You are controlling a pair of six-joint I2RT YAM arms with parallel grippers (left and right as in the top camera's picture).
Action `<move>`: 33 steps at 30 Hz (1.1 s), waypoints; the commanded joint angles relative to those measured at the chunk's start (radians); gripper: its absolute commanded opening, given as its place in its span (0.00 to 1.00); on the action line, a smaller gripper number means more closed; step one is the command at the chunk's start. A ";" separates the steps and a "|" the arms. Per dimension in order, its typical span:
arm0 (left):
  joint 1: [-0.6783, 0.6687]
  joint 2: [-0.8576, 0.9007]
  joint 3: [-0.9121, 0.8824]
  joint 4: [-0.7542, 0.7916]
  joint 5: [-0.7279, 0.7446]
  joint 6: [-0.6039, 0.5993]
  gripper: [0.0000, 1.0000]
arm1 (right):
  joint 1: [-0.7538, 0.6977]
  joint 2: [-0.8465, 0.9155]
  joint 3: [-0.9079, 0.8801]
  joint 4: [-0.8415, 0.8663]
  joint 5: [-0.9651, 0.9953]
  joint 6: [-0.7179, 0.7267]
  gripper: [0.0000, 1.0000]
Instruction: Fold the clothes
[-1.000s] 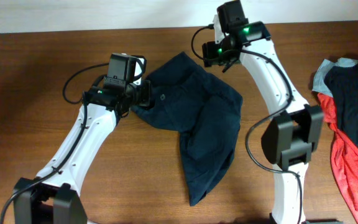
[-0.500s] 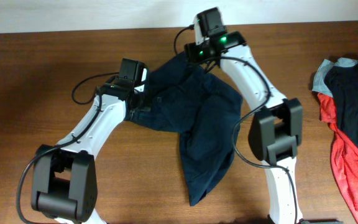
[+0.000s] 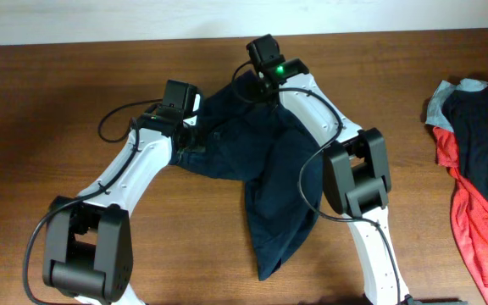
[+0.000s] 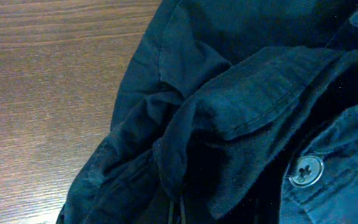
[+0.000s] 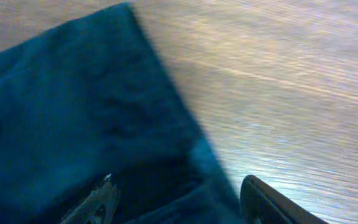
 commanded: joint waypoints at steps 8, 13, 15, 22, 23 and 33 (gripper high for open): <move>-0.002 0.014 0.014 0.000 -0.007 0.005 0.01 | -0.071 0.000 0.001 -0.138 0.154 0.006 0.27; -0.002 0.014 0.014 0.014 -0.007 0.005 0.01 | -0.108 -0.023 0.002 -0.246 0.153 0.006 0.04; -0.002 0.014 0.014 0.019 -0.007 0.005 0.01 | -0.122 -0.042 0.003 -0.298 0.153 0.006 0.04; -0.002 0.014 0.014 0.043 -0.011 0.005 0.01 | -0.149 -0.159 0.003 -0.476 0.119 0.009 0.04; -0.002 0.014 0.014 0.050 -0.020 0.005 0.01 | -0.149 -0.185 0.003 -0.509 0.092 0.009 0.04; -0.002 0.014 0.014 0.095 -0.057 0.005 0.01 | -0.148 -0.287 -0.002 -0.754 -0.210 0.009 0.04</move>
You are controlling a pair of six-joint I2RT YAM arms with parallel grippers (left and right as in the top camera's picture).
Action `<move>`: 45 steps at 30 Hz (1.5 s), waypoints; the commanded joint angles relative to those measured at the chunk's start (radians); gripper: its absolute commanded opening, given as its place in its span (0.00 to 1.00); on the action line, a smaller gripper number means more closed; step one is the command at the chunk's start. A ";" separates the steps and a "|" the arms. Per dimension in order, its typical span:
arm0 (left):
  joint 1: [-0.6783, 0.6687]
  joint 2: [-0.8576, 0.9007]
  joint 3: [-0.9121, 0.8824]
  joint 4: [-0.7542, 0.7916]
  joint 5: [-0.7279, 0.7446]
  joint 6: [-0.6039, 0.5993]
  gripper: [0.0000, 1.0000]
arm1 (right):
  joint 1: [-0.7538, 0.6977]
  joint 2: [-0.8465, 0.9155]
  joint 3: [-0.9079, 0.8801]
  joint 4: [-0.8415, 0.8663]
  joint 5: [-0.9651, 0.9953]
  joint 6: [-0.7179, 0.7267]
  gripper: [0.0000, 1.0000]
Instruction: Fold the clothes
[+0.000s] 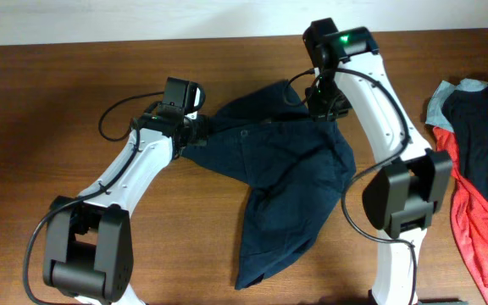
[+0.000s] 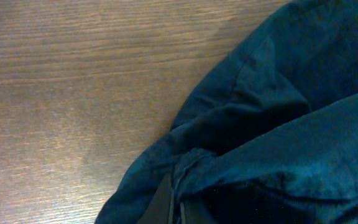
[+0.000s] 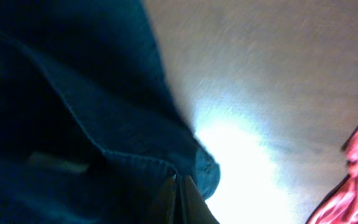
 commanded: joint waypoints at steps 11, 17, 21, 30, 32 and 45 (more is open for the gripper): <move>0.001 0.014 0.014 0.029 -0.024 0.005 0.02 | 0.048 0.001 -0.242 -0.034 -0.255 0.009 0.04; 0.001 0.014 0.014 0.029 -0.027 0.005 0.02 | 0.055 0.001 -0.393 0.021 -0.108 0.110 0.04; 0.001 0.014 0.014 0.029 -0.027 0.005 0.02 | 0.055 0.002 -0.474 0.084 -0.013 0.163 0.04; 0.001 0.014 0.014 0.029 -0.027 0.005 0.08 | 0.045 0.001 -0.492 0.181 0.005 0.162 0.68; 0.000 0.014 0.014 0.029 -0.027 0.005 0.09 | 0.026 0.000 -0.443 0.175 0.003 0.163 0.75; 0.000 0.014 0.014 0.028 -0.027 0.005 0.20 | -0.016 0.001 -0.264 0.033 -0.070 0.163 0.78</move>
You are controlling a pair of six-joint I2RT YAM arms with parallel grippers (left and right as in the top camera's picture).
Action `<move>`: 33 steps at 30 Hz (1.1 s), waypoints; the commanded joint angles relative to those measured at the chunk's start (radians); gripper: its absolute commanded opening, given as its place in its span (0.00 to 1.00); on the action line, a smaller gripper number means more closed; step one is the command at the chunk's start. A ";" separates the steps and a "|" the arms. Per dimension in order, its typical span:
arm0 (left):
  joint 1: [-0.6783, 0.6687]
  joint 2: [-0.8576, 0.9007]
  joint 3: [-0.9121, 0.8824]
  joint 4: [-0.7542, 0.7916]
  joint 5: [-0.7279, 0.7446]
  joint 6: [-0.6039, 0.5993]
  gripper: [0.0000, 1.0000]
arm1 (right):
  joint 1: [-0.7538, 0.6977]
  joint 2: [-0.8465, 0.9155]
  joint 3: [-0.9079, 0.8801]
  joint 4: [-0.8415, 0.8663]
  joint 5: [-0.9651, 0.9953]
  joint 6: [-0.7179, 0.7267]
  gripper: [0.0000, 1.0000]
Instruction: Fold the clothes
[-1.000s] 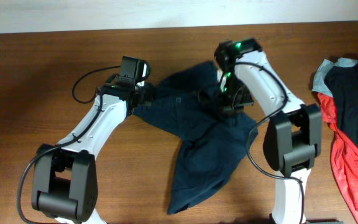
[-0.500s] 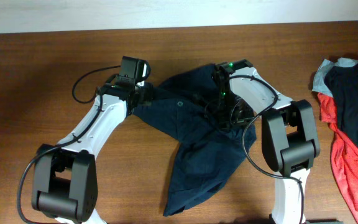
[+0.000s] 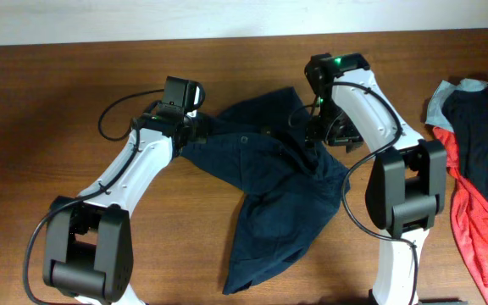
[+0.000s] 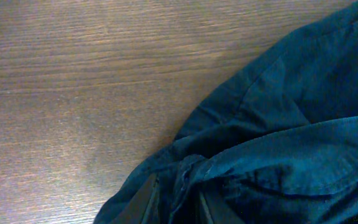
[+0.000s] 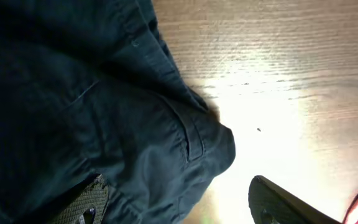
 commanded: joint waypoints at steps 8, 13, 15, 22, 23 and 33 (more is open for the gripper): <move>0.001 0.014 0.014 0.002 -0.015 0.005 0.20 | 0.003 0.001 0.025 0.010 -0.087 -0.015 0.78; 0.000 0.014 0.014 0.002 -0.015 0.005 0.20 | 0.002 0.001 0.112 -0.017 -0.103 -0.026 0.78; 0.000 0.014 0.014 0.002 -0.015 0.005 0.20 | 0.002 0.001 0.160 -0.040 -0.103 -0.026 0.78; 0.000 0.014 0.014 0.002 -0.015 0.005 0.20 | 0.003 0.001 0.245 -0.128 -0.103 -0.025 0.78; 0.000 0.014 0.014 0.002 -0.015 0.005 0.20 | 0.003 0.001 0.245 -0.139 -0.103 -0.025 0.78; 0.000 0.014 0.014 0.002 -0.015 0.005 0.20 | 0.005 0.001 0.244 -0.212 -0.104 -0.021 0.78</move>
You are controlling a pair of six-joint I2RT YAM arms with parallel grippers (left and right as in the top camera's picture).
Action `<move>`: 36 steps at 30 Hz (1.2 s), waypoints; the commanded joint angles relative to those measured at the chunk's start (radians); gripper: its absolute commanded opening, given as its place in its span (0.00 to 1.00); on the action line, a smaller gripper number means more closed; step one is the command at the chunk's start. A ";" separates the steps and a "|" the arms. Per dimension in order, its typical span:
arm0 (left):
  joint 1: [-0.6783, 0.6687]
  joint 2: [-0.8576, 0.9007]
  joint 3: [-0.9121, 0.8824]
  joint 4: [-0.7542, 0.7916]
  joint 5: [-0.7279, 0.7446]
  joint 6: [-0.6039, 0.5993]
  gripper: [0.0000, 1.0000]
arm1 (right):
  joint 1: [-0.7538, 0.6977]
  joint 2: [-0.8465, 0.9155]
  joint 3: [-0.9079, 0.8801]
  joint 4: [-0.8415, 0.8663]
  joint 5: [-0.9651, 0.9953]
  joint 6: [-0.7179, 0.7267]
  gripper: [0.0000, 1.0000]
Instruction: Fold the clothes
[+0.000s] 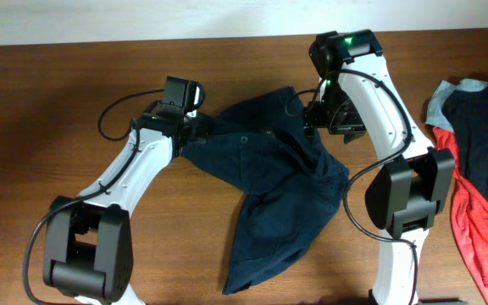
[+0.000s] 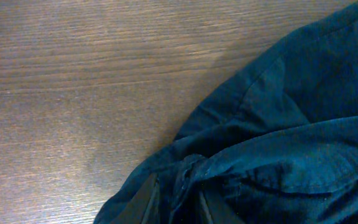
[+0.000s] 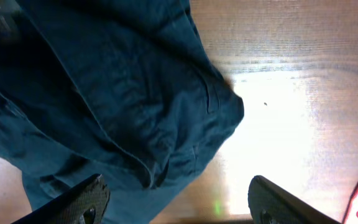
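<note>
A dark blue garment [image 1: 269, 186] lies spread on the wooden table [image 1: 58, 102], its top edge stretched between my two arms and its lower part trailing toward the front. My left gripper [image 1: 195, 129] sits at the garment's left corner. In the left wrist view the left gripper [image 2: 176, 202] has its fingers slightly apart, with a fold of the garment [image 2: 291, 124] lying between them. My right gripper [image 1: 322, 114] hovers over the right corner. In the right wrist view the right gripper [image 3: 179, 205] is wide open and empty above the garment [image 3: 104, 81].
A pile of other clothes [image 1: 477, 152], red, dark and light blue, lies at the table's right edge. Its red cloth shows at the edge of the right wrist view. The left arm's cable loops beside its wrist.
My right gripper, still open, now stands higher and farther back from the garment's right corner, so more cloth shows beneath it. The left gripper and the garment have not moved.
First the garment lay bunched at the table's middle, my right gripper open around its top corner and the left shut on the other corner. Then the right was shut on the edge far to the right, the top stretched. Later both had opened, the garment lying flat.
</note>
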 commanded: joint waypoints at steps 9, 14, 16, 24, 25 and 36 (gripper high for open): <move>0.001 0.014 0.014 0.002 -0.015 0.005 0.20 | 0.061 0.001 0.014 -0.026 -0.013 0.007 0.78; 0.000 0.014 0.014 0.000 -0.015 0.005 0.20 | 0.097 0.001 0.013 -0.026 -0.013 0.010 0.78; 0.001 0.014 0.014 -0.002 -0.015 0.005 0.20 | 0.108 0.001 0.013 -0.026 -0.006 0.010 0.78; 0.001 0.014 0.014 -0.002 -0.015 0.005 0.20 | 0.112 0.001 -0.050 -0.026 0.094 0.084 0.78; 0.001 0.014 0.014 -0.002 -0.015 0.005 0.20 | 0.112 0.001 -0.061 -0.026 0.095 0.085 0.78; 0.001 0.014 0.014 -0.002 -0.015 0.005 0.20 | 0.105 0.001 -0.112 -0.026 0.157 0.118 0.78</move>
